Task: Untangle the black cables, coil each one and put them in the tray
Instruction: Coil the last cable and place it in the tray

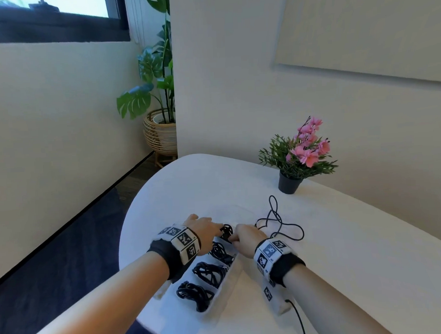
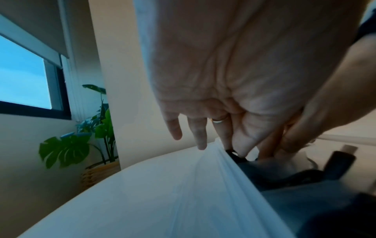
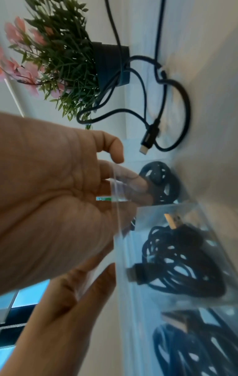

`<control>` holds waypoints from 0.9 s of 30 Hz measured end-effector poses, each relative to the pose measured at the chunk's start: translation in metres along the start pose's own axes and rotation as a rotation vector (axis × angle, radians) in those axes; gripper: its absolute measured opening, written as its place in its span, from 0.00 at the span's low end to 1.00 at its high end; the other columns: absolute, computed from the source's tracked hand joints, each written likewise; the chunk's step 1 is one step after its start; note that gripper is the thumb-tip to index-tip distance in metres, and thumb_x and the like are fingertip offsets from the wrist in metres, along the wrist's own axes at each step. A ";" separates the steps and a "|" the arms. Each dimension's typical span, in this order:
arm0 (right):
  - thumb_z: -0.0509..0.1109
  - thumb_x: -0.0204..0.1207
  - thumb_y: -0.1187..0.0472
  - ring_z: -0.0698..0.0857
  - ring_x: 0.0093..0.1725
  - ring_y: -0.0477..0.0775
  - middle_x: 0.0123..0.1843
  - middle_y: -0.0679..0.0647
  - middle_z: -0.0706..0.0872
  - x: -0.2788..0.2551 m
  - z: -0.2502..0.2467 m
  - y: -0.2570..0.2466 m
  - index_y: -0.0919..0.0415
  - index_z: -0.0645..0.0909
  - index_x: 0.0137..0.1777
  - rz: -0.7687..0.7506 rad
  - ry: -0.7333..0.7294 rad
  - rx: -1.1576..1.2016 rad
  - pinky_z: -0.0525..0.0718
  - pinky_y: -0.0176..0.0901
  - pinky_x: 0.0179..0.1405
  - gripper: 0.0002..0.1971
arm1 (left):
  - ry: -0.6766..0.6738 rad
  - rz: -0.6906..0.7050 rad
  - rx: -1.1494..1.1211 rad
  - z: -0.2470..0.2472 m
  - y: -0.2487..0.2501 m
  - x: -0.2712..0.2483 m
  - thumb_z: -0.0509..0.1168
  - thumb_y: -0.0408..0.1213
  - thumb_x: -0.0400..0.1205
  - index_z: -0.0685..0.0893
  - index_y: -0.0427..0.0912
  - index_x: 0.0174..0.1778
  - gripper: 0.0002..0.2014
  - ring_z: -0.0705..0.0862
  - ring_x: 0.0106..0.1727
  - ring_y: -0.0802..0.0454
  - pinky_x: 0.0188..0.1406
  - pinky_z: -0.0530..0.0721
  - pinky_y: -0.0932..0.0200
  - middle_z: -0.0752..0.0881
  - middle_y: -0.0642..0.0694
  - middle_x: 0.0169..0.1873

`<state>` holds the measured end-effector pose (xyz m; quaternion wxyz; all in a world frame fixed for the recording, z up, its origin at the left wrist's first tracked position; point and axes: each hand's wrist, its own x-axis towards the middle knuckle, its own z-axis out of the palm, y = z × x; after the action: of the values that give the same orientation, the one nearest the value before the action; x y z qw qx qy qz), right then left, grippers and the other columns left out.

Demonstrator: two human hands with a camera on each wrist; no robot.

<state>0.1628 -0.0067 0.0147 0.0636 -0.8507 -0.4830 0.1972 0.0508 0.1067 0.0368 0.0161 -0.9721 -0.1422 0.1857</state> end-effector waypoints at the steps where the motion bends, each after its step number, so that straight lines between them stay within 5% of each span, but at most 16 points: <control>1: 0.62 0.76 0.67 0.85 0.51 0.57 0.48 0.56 0.88 -0.002 -0.004 -0.001 0.58 0.89 0.52 -0.031 -0.007 0.017 0.83 0.43 0.50 0.14 | -0.006 0.014 -0.026 0.001 0.001 -0.005 0.50 0.32 0.83 0.66 0.57 0.78 0.27 0.61 0.81 0.52 0.77 0.60 0.47 0.61 0.57 0.81; 3: 0.64 0.77 0.65 0.83 0.50 0.55 0.48 0.58 0.86 -0.009 -0.013 0.001 0.60 0.88 0.54 -0.117 0.061 0.096 0.80 0.40 0.51 0.12 | 0.006 0.040 -0.093 0.002 0.002 -0.012 0.49 0.33 0.85 0.70 0.58 0.76 0.25 0.62 0.80 0.51 0.77 0.62 0.47 0.59 0.58 0.81; 7: 0.66 0.78 0.59 0.76 0.63 0.53 0.61 0.55 0.77 -0.021 -0.027 0.036 0.55 0.82 0.65 -0.104 0.517 0.203 0.77 0.52 0.63 0.16 | 0.101 0.004 -0.330 -0.005 0.000 -0.027 0.49 0.37 0.86 0.78 0.56 0.70 0.20 0.70 0.75 0.52 0.76 0.63 0.51 0.72 0.56 0.75; 9: 0.67 0.76 0.48 0.59 0.79 0.57 0.79 0.54 0.61 -0.025 -0.030 0.056 0.44 0.69 0.76 0.064 0.380 0.016 0.70 0.59 0.72 0.27 | 0.169 -0.018 -0.427 -0.008 0.001 -0.034 0.50 0.38 0.87 0.80 0.55 0.67 0.18 0.74 0.72 0.51 0.75 0.67 0.53 0.76 0.55 0.72; 11: 0.66 0.74 0.41 0.43 0.83 0.60 0.85 0.47 0.39 -0.029 -0.026 0.071 0.37 0.63 0.78 0.185 0.083 -0.038 0.61 0.62 0.78 0.31 | 0.214 -0.037 -0.510 -0.008 0.004 -0.040 0.53 0.38 0.86 0.82 0.56 0.64 0.17 0.76 0.70 0.50 0.72 0.71 0.52 0.78 0.54 0.70; 13: 0.68 0.72 0.40 0.45 0.83 0.62 0.84 0.46 0.34 -0.037 -0.012 0.077 0.39 0.69 0.75 0.193 -0.115 -0.107 0.60 0.61 0.79 0.30 | 0.214 -0.030 -0.593 -0.006 0.009 -0.045 0.55 0.36 0.85 0.83 0.57 0.62 0.16 0.78 0.67 0.50 0.69 0.75 0.53 0.80 0.52 0.68; 17: 0.69 0.71 0.41 0.62 0.78 0.61 0.83 0.50 0.51 -0.063 0.018 0.082 0.50 0.68 0.74 0.184 -0.089 -0.144 0.68 0.53 0.74 0.32 | 0.226 0.005 -0.707 -0.003 0.024 -0.057 0.56 0.31 0.84 0.85 0.54 0.60 0.18 0.82 0.61 0.53 0.63 0.79 0.61 0.84 0.50 0.62; 20: 0.71 0.69 0.41 0.74 0.60 0.55 0.63 0.50 0.72 -0.085 0.021 0.073 0.53 0.76 0.49 0.175 -0.024 -0.137 0.77 0.46 0.57 0.18 | 0.256 0.025 -0.731 -0.001 0.042 -0.068 0.59 0.33 0.84 0.85 0.51 0.61 0.15 0.83 0.58 0.55 0.57 0.77 0.67 0.86 0.51 0.60; 24: 0.69 0.75 0.49 0.81 0.43 0.52 0.37 0.46 0.76 -0.118 0.023 0.061 0.51 0.69 0.34 0.121 -0.049 -0.042 0.71 0.36 0.32 0.14 | 0.254 0.057 -0.757 0.006 0.068 -0.079 0.62 0.36 0.83 0.85 0.50 0.61 0.13 0.83 0.59 0.55 0.61 0.77 0.66 0.86 0.51 0.59; 27: 0.64 0.80 0.52 0.76 0.37 0.49 0.39 0.50 0.77 -0.141 0.012 0.052 0.55 0.72 0.39 0.038 0.121 0.185 0.71 0.38 0.34 0.11 | 0.269 0.067 -0.772 0.013 0.083 -0.083 0.66 0.41 0.82 0.81 0.49 0.66 0.16 0.81 0.63 0.54 0.66 0.76 0.62 0.83 0.50 0.62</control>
<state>0.1350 -0.1541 0.0265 0.1672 -0.8606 -0.4416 0.1905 -0.0055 0.0035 0.0476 -0.3375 -0.9265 -0.1661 -0.0099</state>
